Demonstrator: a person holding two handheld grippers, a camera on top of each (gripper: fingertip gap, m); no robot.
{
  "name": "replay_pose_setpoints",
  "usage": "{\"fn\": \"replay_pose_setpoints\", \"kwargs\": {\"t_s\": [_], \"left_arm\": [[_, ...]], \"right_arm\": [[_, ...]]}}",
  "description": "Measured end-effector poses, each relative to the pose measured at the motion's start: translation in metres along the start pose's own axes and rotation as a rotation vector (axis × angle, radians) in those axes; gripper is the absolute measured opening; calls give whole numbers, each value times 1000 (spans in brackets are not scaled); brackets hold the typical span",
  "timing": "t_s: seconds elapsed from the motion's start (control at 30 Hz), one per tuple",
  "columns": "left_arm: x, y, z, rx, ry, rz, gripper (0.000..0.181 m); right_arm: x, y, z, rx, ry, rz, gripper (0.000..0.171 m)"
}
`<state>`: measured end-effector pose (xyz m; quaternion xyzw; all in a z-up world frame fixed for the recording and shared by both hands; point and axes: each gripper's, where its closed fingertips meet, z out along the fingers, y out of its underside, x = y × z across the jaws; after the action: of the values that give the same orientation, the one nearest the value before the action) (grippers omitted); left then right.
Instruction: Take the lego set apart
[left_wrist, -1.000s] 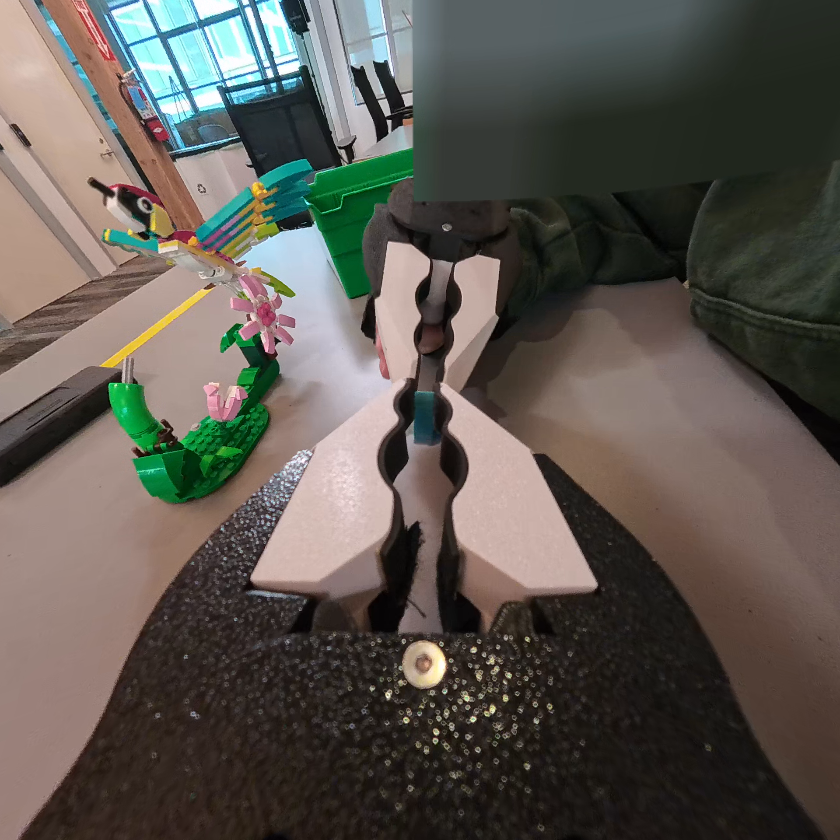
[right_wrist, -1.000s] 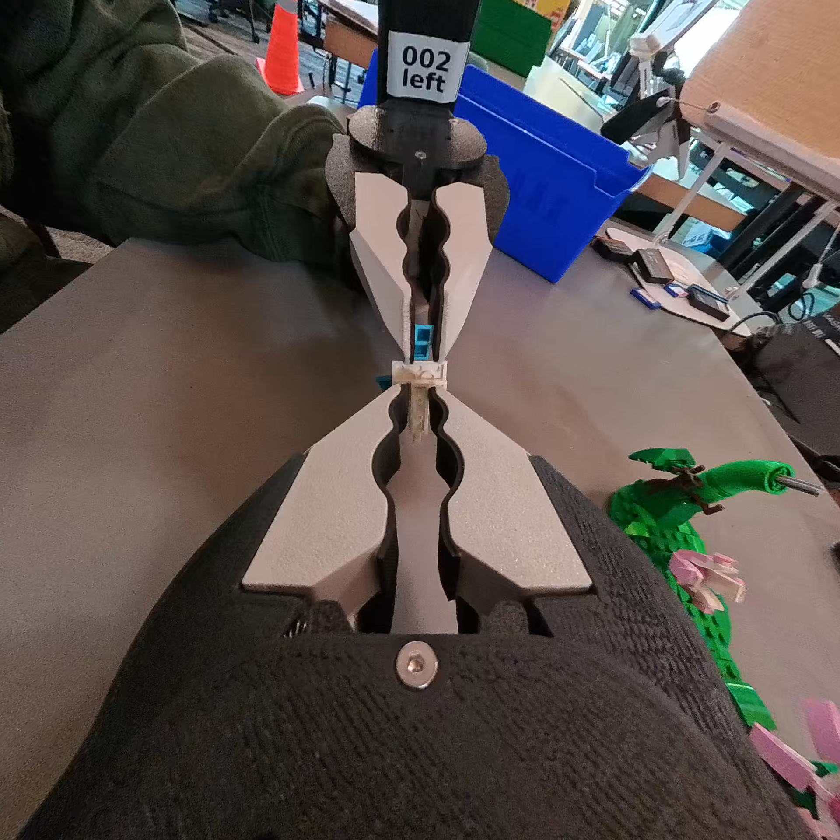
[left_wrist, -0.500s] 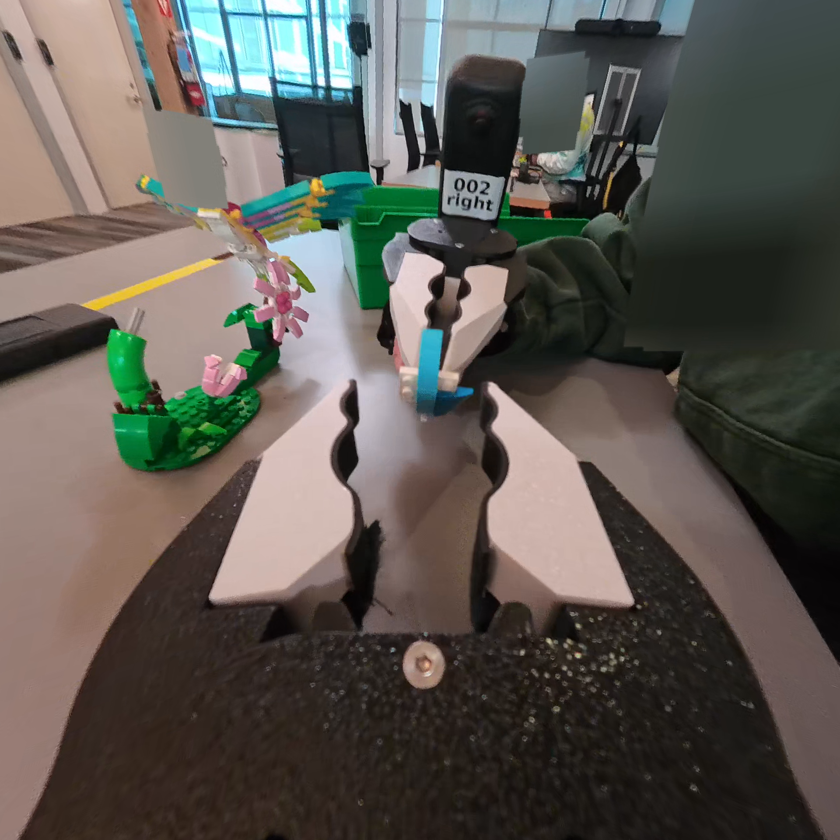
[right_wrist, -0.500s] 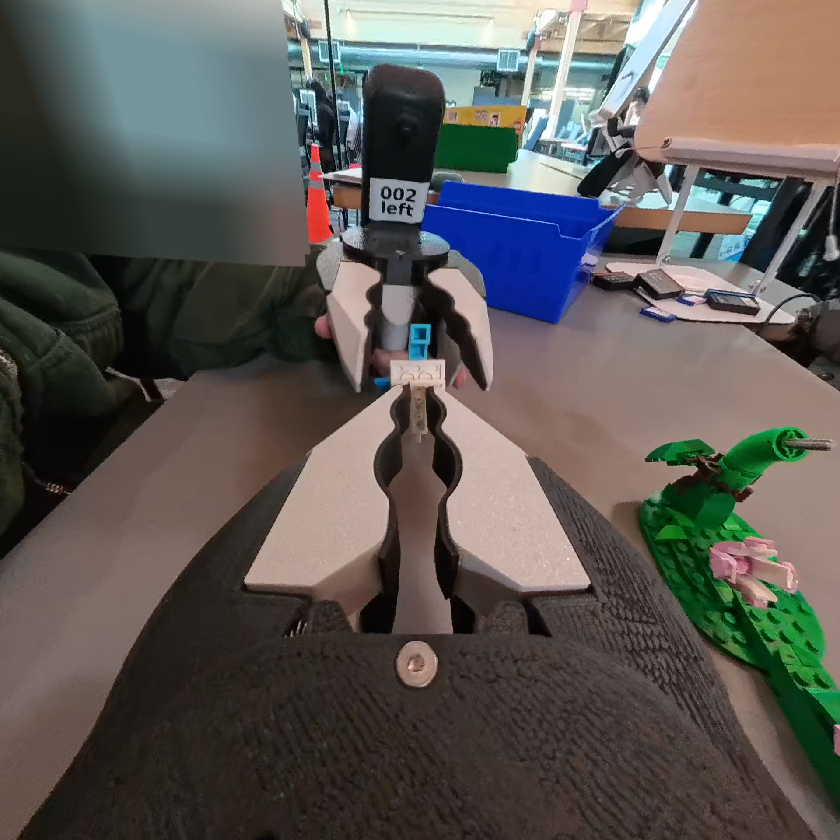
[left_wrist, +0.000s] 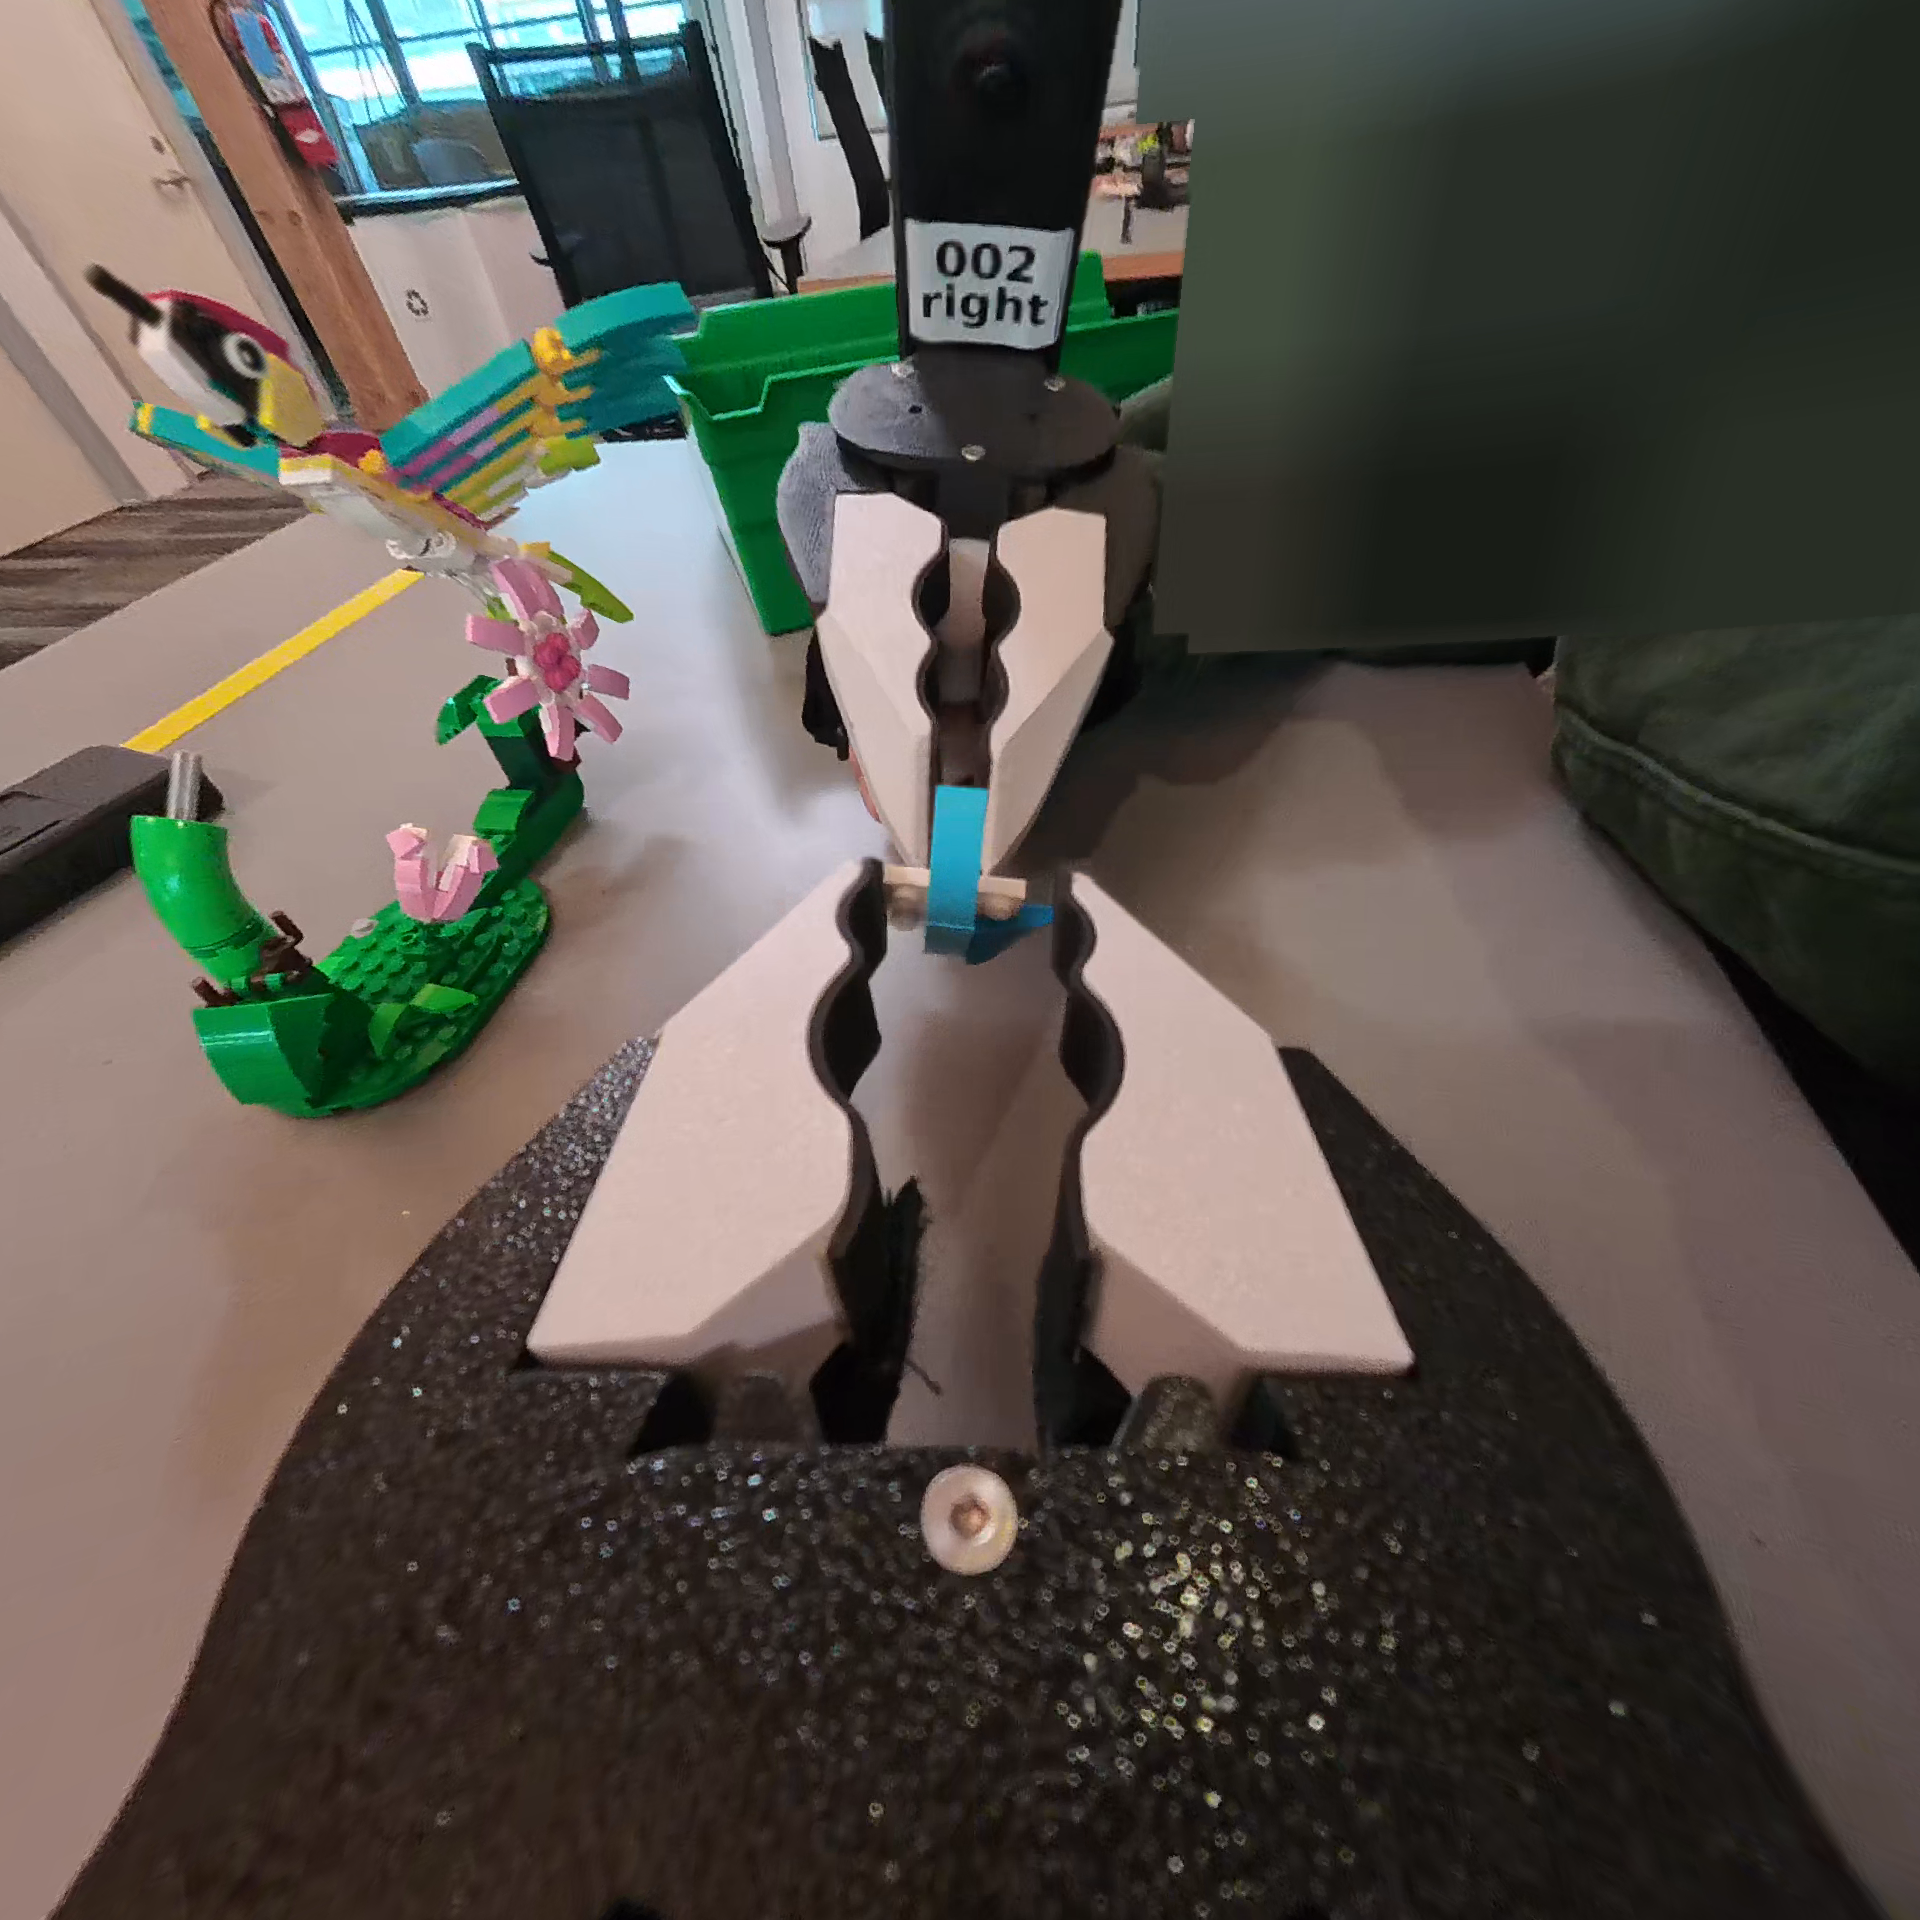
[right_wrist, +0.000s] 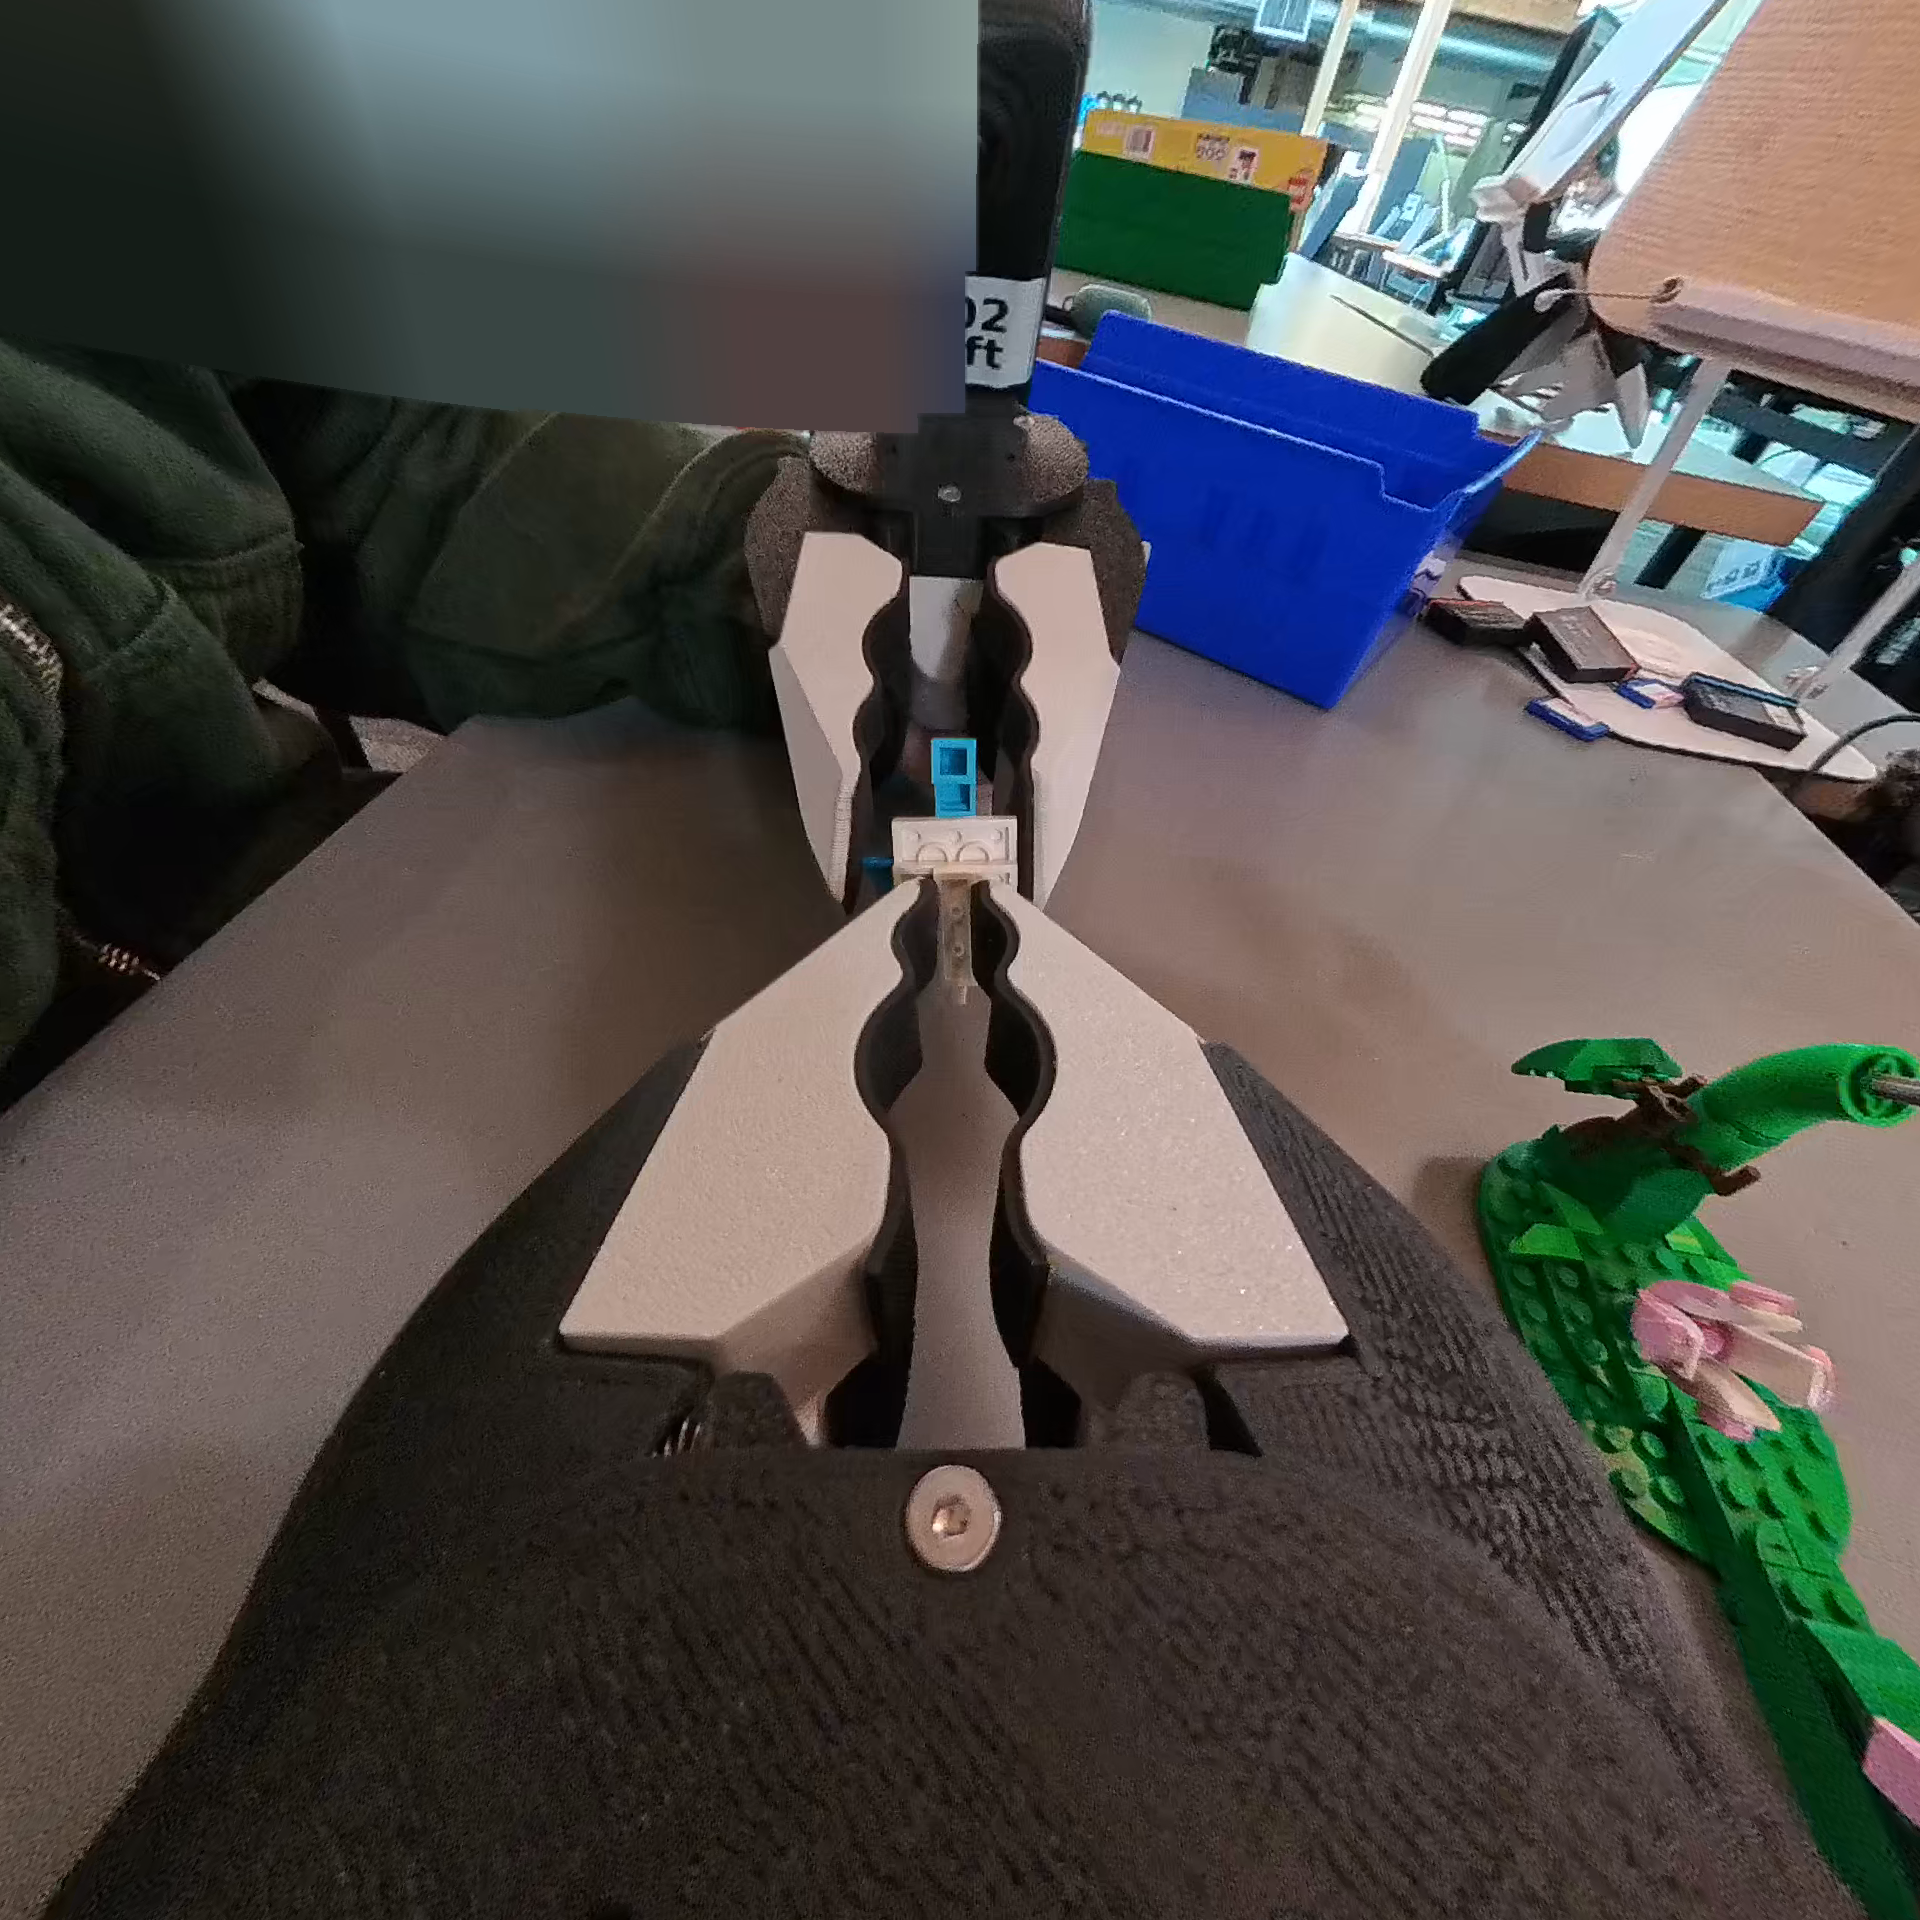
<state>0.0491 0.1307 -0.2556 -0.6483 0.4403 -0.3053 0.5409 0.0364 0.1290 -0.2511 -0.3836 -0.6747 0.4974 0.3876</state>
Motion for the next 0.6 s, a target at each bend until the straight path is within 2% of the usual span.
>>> {"fn": "replay_pose_setpoints", "kwargs": {"t_s": [0.07,0.13,0.2,0.33,0.4,0.47,0.53,0.6], "left_arm": [[2,2,-1,-16,5,11,30],[-10,14,-11,-75,-56,39,30],[-19,13,-24,-37,-75,-12,30],[-16,11,-15,-31,-65,28,31],[-19,2,-21,40,-65,-9,31],[-24,-8,-27,122,-51,-97,30],[-28,-12,-30,160,-51,-131,31],[-30,-6,-28,110,-78,-117,31]], "right_arm": [[-2,2,0,-16,-7,-12,4],[7,5,-8,-22,31,-13,3],[21,2,-22,4,76,19,3],[14,8,-14,-27,60,-8,4],[19,5,-17,3,77,23,4],[25,1,-19,39,80,112,4],[29,-7,-20,127,44,288,4],[32,-14,-23,220,-1,440,4]]}}
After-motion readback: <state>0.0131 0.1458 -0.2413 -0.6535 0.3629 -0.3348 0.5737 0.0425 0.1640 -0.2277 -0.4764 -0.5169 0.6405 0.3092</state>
